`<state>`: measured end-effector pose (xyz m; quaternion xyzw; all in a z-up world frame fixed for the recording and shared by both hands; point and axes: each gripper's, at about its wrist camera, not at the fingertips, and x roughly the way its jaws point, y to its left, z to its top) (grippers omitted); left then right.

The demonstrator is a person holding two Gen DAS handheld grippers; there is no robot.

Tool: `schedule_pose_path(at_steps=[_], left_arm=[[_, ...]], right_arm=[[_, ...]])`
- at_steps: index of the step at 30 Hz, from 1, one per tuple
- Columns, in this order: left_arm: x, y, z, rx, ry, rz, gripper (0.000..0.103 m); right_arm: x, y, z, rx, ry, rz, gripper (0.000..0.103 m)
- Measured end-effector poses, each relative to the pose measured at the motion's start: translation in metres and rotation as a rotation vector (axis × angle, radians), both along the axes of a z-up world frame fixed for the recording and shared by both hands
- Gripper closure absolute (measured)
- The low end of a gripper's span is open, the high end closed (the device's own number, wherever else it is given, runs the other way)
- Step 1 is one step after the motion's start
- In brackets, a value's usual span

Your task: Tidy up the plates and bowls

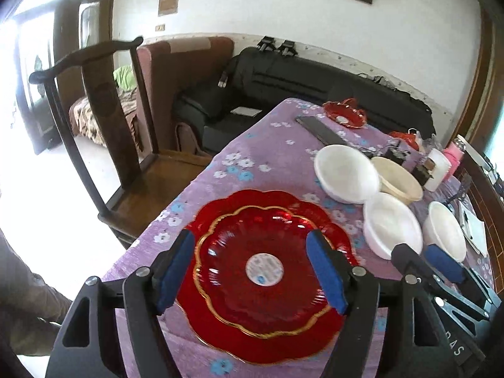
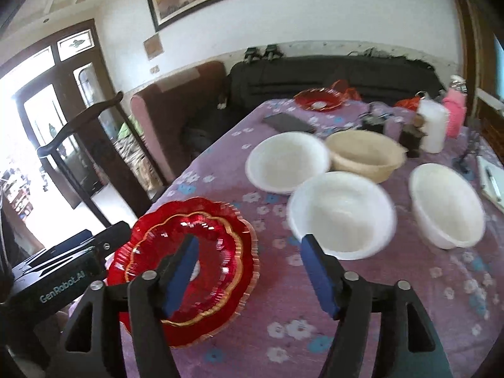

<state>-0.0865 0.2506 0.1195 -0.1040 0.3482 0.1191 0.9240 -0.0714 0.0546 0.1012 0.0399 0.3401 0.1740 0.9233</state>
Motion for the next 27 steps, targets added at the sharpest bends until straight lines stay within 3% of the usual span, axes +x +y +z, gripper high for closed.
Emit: schedule_pose_path(at_steps=[4,8,10,17,21,27], left_arm=[[-0.013,-0.022,0.013,0.074,-0.062,0.015,0.023],[-0.034,-0.048,0.031,0.186,-0.176,0.059,0.005],[-0.043,-0.059,0.037,0.216,-0.223,0.072,0.001],[-0.049,-0.098,0.057,0.214,-0.223,-0.023,0.0],[-0.054,-0.116,0.067,0.214,-0.266,-0.077,0.0],[-0.038,-0.131,0.065,0.226,-0.263,-0.148,0.0]], right_arm=[[-0.015,-0.029,0.009,-0.01,-0.072,-0.096,0.012],[-0.035,-0.067,0.018,-0.001,-0.174,-0.232,0.01],[-0.043,-0.087,0.02,0.017,-0.191,-0.305,0.008],[-0.05,-0.15,0.014,0.012,-0.079,-0.39,0.008],[-0.052,-0.183,0.005,0.029,-0.041,-0.42,0.008],[-0.03,-0.209,-0.015,0.078,0.049,-0.442,0.008]])
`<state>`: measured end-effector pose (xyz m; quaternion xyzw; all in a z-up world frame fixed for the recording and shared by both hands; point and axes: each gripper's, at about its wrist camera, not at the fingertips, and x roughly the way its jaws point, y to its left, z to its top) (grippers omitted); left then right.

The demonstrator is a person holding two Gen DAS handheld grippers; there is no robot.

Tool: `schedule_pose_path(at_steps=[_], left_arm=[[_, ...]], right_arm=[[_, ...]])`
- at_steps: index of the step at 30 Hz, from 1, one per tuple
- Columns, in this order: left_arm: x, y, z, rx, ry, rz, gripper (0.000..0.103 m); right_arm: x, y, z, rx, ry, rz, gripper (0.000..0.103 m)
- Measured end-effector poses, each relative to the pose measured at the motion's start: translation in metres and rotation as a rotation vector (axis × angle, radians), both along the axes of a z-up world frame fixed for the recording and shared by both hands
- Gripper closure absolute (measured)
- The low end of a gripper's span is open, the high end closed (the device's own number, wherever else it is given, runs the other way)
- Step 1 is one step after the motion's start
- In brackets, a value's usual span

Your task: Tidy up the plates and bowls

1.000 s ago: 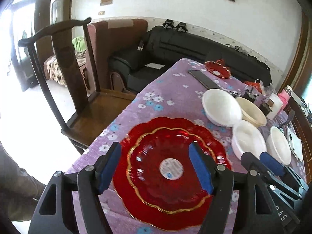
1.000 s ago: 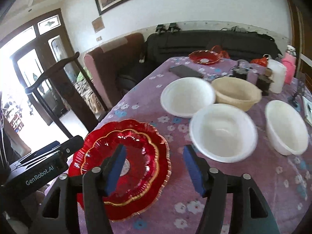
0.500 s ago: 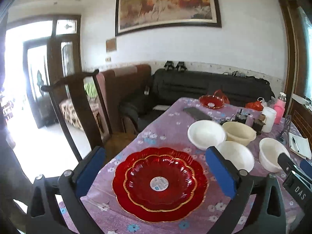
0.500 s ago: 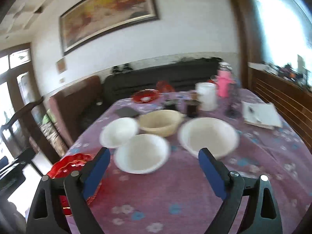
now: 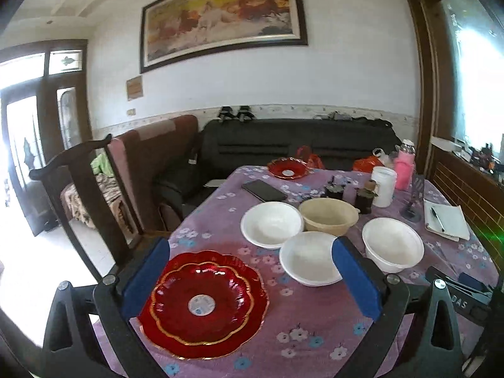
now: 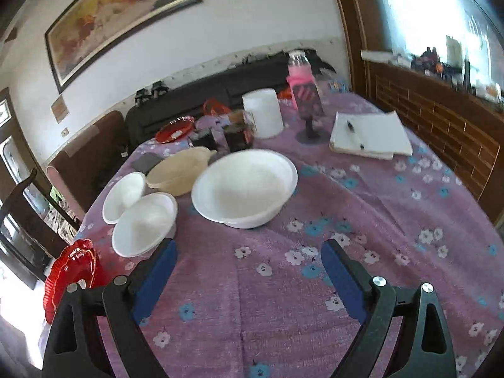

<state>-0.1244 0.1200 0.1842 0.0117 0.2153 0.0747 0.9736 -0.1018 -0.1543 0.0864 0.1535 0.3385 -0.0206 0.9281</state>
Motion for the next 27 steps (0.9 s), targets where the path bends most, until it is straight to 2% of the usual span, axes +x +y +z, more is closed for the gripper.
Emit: schedule_pose_path(at_steps=[3,6,9,15,19,22,23,25,27], left_arm=[[0.018,0.003,-0.009,-0.03,0.04,-0.027,0.0],[0.04,0.007,-0.025,-0.04,0.103,-0.04,0.0],[0.055,0.012,-0.039,-0.054,0.142,-0.037,0.0],[0.082,0.031,-0.055,-0.106,0.202,-0.019,0.0],[0.095,0.049,-0.06,-0.167,0.239,0.01,0.0],[0.106,0.055,-0.06,-0.179,0.257,0.015,0.0],[0.107,0.056,-0.06,-0.182,0.255,0.018,0.0],[0.109,0.059,-0.06,-0.183,0.256,0.027,0.0],[0.108,0.062,-0.062,-0.195,0.258,0.031,0.0]], right_arm=[[0.013,0.008,-0.009,0.019,0.026,0.038,0.009],[0.028,0.022,-0.017,0.017,0.057,0.086,0.019],[0.043,0.034,-0.025,0.036,0.085,0.122,0.022],[0.081,0.055,-0.034,0.066,0.121,0.163,0.023],[0.102,0.069,-0.035,0.087,0.124,0.166,0.023],[0.109,0.08,-0.036,0.076,0.114,0.181,0.024],[0.112,0.084,-0.037,0.074,0.12,0.191,0.026],[0.117,0.088,-0.042,0.085,0.151,0.206,0.041],[0.119,0.088,-0.05,0.114,0.183,0.21,0.049]])
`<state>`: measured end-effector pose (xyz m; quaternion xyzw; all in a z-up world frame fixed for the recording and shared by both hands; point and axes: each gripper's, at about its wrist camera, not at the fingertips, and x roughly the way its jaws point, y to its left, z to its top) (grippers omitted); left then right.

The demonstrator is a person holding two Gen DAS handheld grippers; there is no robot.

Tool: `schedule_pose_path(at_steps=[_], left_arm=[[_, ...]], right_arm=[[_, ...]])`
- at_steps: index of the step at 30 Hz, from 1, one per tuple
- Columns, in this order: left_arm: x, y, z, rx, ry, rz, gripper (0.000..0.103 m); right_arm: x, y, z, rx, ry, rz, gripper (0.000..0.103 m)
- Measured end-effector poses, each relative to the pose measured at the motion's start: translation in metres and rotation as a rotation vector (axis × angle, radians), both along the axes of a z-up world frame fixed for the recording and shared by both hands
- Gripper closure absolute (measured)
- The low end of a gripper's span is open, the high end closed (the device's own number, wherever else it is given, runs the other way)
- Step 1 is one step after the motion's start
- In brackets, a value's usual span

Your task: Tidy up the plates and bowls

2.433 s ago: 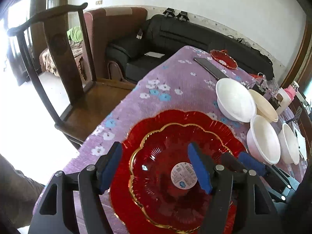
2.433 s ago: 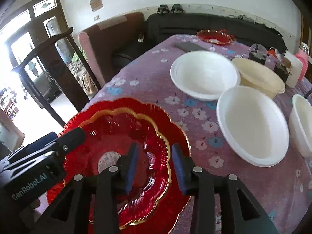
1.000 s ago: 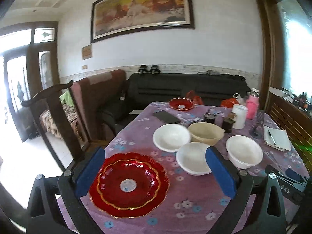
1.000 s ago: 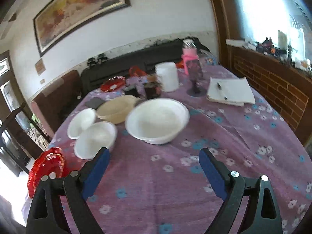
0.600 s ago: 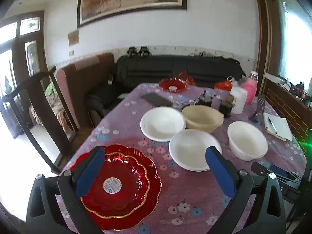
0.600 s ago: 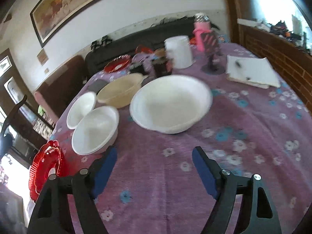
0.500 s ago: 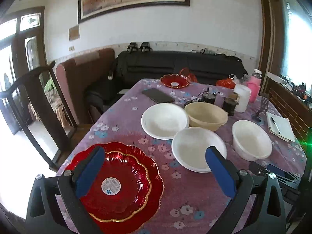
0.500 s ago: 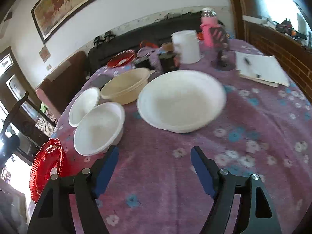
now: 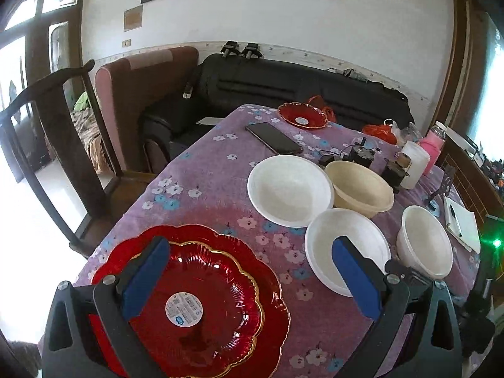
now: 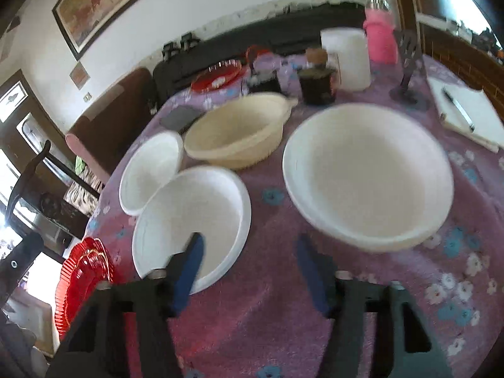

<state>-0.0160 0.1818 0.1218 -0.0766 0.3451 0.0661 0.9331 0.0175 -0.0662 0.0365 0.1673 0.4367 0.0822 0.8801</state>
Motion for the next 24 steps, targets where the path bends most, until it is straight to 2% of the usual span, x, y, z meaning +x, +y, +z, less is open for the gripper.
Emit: schedule_pose_path(at_steps=[7,10,12,15,20,22,24], left_arm=[[0.005,0.002,-0.006,-0.01,0.019,-0.002,0.0],[0.011,-0.006,-0.01,0.006,0.049,-0.024,0.0],[0.014,-0.009,-0.014,-0.025,0.09,-0.041,0.0],[0.009,-0.009,-0.014,-0.048,0.083,-0.04,0.0],[0.004,-0.007,-0.012,-0.042,0.073,-0.036,0.0],[0.002,-0.006,-0.01,-0.039,0.069,-0.032,0.0],[0.001,-0.005,-0.009,-0.039,0.067,-0.032,0.0]], right_arm=[[0.002,-0.005,-0.015,0.094,0.053,0.016,0.048],[0.005,-0.001,-0.015,0.079,0.057,0.011,0.048],[0.008,0.001,-0.015,0.051,0.06,-0.013,0.049],[0.013,0.002,-0.021,0.08,0.091,-0.032,0.048],[0.023,0.005,-0.029,0.125,0.129,-0.038,0.064],[0.024,0.006,-0.029,0.136,0.138,-0.04,0.082],[0.022,0.005,-0.027,0.159,0.135,-0.036,0.087]])
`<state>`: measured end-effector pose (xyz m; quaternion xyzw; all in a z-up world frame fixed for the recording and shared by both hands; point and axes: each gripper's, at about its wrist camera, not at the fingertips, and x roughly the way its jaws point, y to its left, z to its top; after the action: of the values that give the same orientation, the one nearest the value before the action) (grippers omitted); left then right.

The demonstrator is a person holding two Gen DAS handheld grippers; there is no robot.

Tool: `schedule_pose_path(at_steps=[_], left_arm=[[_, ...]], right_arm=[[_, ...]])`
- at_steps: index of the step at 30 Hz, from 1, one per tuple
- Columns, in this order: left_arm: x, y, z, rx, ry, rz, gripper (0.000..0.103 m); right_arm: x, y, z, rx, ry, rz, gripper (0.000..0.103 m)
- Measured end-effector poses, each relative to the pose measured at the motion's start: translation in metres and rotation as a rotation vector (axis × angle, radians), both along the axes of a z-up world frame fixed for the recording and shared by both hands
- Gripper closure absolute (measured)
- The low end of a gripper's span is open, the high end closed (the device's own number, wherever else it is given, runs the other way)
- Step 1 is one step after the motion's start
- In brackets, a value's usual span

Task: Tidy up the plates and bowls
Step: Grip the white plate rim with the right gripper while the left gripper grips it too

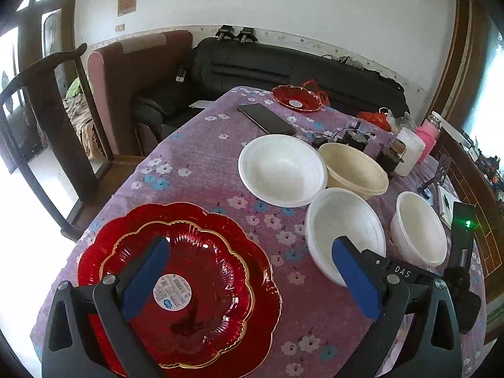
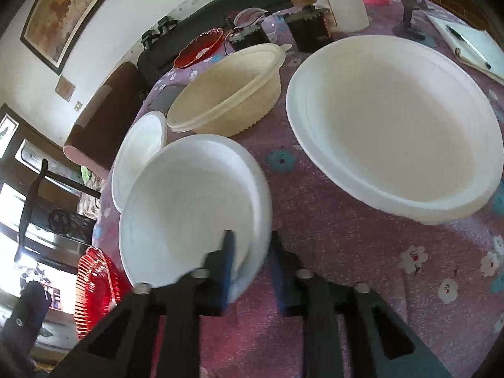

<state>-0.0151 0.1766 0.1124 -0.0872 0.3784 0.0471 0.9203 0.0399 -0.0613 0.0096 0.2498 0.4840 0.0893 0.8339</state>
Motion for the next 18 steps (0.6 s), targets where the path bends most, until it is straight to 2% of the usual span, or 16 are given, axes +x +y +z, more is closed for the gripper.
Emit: schedule_pose_path(at_steps=[6,12,18], left_arm=[[-0.001,-0.001,0.001,0.007,-0.004,-0.002,0.0],[0.004,-0.014,-0.006,0.005,0.034,-0.038,0.0],[0.02,-0.041,-0.016,0.042,0.075,-0.084,0.0]], right_arm=[[-0.016,-0.003,0.011,-0.02,-0.019,0.009,0.091],[-0.037,-0.02,0.014,-0.026,0.027,0.015,0.091],[-0.046,-0.036,0.011,-0.015,-0.021,-0.006,0.09]])
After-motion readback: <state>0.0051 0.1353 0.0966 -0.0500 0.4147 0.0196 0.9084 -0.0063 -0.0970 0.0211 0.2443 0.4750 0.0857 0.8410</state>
